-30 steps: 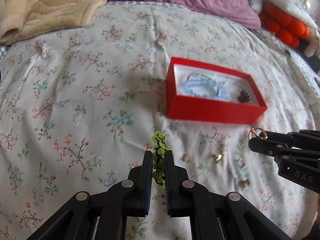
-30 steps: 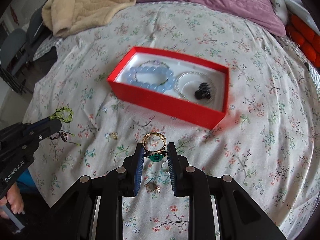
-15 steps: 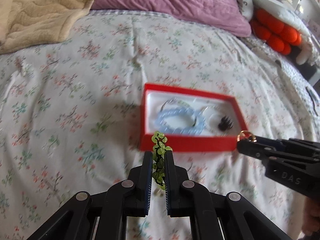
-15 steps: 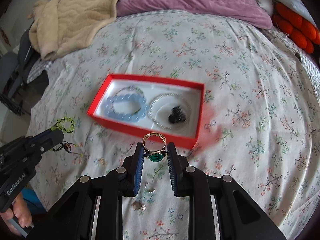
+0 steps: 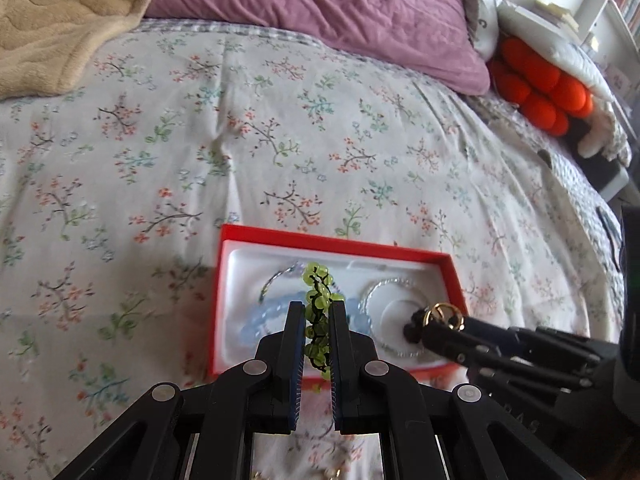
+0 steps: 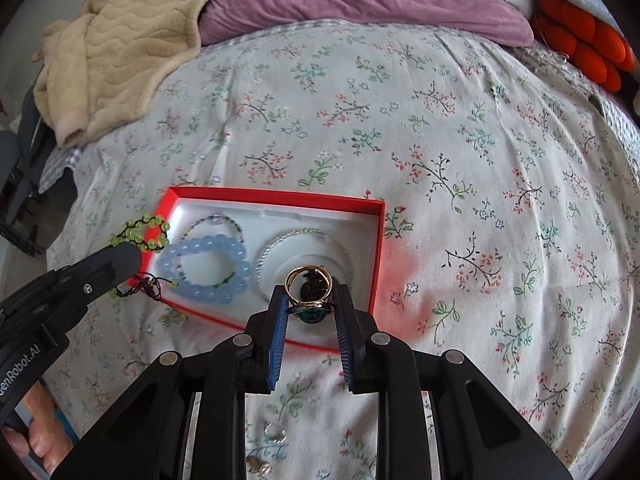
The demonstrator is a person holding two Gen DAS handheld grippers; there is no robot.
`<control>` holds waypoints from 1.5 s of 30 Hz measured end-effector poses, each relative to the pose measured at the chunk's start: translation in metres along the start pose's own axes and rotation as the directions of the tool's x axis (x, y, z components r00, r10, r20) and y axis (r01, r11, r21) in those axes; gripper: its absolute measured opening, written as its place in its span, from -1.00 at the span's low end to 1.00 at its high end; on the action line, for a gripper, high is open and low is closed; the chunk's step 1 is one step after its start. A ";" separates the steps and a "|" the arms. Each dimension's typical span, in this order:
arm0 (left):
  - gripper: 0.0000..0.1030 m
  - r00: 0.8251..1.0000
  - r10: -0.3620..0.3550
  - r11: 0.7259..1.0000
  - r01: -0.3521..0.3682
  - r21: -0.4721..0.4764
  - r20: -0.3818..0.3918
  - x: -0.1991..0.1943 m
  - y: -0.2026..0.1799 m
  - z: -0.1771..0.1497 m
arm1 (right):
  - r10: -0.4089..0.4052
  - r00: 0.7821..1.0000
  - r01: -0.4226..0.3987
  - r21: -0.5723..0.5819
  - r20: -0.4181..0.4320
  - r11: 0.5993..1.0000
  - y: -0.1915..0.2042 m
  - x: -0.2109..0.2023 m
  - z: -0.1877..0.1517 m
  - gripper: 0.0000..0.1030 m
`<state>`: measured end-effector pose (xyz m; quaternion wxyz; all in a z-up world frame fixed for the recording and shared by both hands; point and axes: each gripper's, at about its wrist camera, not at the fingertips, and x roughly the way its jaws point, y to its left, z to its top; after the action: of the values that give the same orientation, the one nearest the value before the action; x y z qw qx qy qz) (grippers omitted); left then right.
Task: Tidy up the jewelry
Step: 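Lower the green bracelet and gold ring into the red box, open both grippers, then move both tools back over the remaining rings and earrings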
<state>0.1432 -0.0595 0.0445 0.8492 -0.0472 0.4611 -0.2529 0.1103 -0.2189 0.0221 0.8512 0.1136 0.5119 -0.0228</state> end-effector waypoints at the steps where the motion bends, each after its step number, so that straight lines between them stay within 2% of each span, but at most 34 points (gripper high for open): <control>1: -0.89 1.000 0.004 1.000 -0.004 0.001 -0.002 0.005 -0.002 0.002 | 0.000 1.000 0.000 0.004 -0.004 1.000 -0.002 0.003 0.001 -0.51; 12: -0.88 0.995 0.094 0.995 -0.093 0.039 -0.028 0.036 -0.007 0.007 | 0.007 1.000 -0.007 -0.008 -0.009 1.000 -0.010 0.010 0.005 -0.51; 17: -0.78 0.986 0.165 0.985 -0.163 0.057 -0.028 0.036 -0.006 0.006 | 0.020 0.999 -0.020 -0.012 -0.029 1.000 -0.010 0.009 0.005 -0.49; 27: -0.29 0.979 0.203 0.975 -0.202 0.094 0.001 0.006 -0.012 -0.003 | 0.022 1.000 -0.022 -0.016 0.008 1.000 -0.011 -0.022 -0.002 -0.31; 29: -0.18 0.978 0.207 0.973 -0.206 0.105 0.004 -0.002 -0.013 -0.007 | 0.023 1.000 -0.023 -0.012 0.016 1.000 -0.012 -0.030 -0.006 -0.23; 30: -0.05 0.978 0.208 0.972 -0.207 0.108 0.004 -0.006 -0.014 -0.010 | 0.023 1.000 -0.023 -0.011 0.017 1.000 -0.012 -0.033 -0.007 -0.21; 32: 0.08 0.978 0.208 0.972 -0.207 0.111 0.005 -0.012 -0.014 -0.015 | 0.021 1.000 -0.021 -0.009 0.017 1.000 -0.013 -0.038 -0.011 -0.05; 40: 0.52 0.969 0.243 0.962 -0.237 0.139 -0.031 -0.032 -0.010 -0.038 | 0.001 1.000 -0.001 -0.018 0.015 1.000 -0.013 -0.056 -0.030 0.17; 45: 0.67 0.962 0.265 0.956 -0.253 0.145 -0.064 -0.037 -0.003 -0.054 | -0.023 1.000 0.023 -0.019 -0.018 1.000 -0.014 -0.057 -0.046 0.26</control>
<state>0.0818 -0.0365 0.0430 0.8563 0.0820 0.4800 -0.1720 0.0412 -0.2269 0.0489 0.8472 0.1000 0.5211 -0.0267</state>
